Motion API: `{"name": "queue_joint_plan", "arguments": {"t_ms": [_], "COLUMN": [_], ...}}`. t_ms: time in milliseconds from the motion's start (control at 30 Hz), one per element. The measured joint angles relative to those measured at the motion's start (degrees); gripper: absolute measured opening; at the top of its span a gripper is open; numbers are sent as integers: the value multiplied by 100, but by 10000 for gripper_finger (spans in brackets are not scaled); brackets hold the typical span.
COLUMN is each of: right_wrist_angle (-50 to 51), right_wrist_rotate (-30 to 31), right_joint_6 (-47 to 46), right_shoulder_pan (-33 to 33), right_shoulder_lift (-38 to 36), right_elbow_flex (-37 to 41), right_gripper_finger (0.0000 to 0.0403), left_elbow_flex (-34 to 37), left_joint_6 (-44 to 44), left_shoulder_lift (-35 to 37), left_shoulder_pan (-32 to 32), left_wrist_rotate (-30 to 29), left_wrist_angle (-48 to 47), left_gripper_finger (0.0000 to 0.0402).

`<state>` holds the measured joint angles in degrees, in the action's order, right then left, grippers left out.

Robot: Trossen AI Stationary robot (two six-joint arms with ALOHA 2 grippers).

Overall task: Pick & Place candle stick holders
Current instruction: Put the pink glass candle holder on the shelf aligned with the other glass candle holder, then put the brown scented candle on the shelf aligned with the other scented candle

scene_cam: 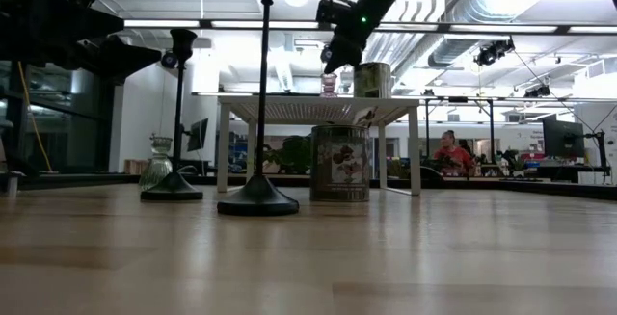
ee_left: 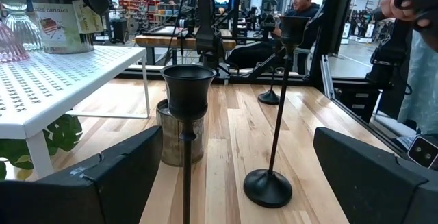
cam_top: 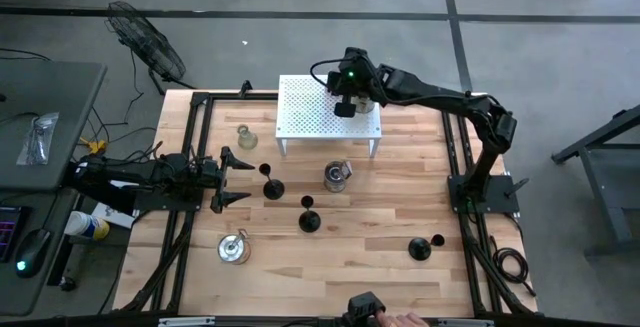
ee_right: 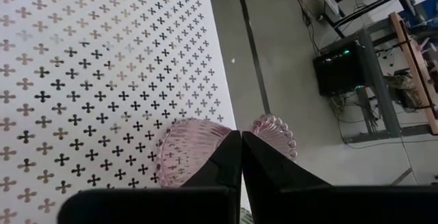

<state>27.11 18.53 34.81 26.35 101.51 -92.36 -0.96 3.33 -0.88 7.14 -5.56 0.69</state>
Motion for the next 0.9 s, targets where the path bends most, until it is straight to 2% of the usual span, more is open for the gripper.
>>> {"name": "queue_joint_plan", "arguments": {"t_ms": [300, 433, 567, 700, 900], "right_wrist_angle": [84, 422, 1038, 1189, 713], "right_wrist_rotate": [411, 414, 100, -412, -385], "right_joint_6": [-84, -572, -1289, -1629, -1962], "right_shoulder_pan": [-381, -743, -1112, -1510, -2111], "right_shoulder_lift": [-242, -545, -930, -1499, -2477], "right_elbow_flex": [0, 0, 71, 547, 1765], "right_gripper_finger": [3, 3, 3, 3, 3], "left_elbow_flex": [1, 0, 0, 1, -1], "left_joint_6": [-2, 0, 0, 0, -1], "left_shoulder_lift": [-1, -1, -1, -1, 1], "left_shoulder_pan": [0, 0, 1, 1, 1], "left_wrist_rotate": [0, 0, 0, 0, 0], "left_wrist_angle": [2, 2, 2, 2, 2], "left_gripper_finger": [372, 372, 372, 372, 372]}}
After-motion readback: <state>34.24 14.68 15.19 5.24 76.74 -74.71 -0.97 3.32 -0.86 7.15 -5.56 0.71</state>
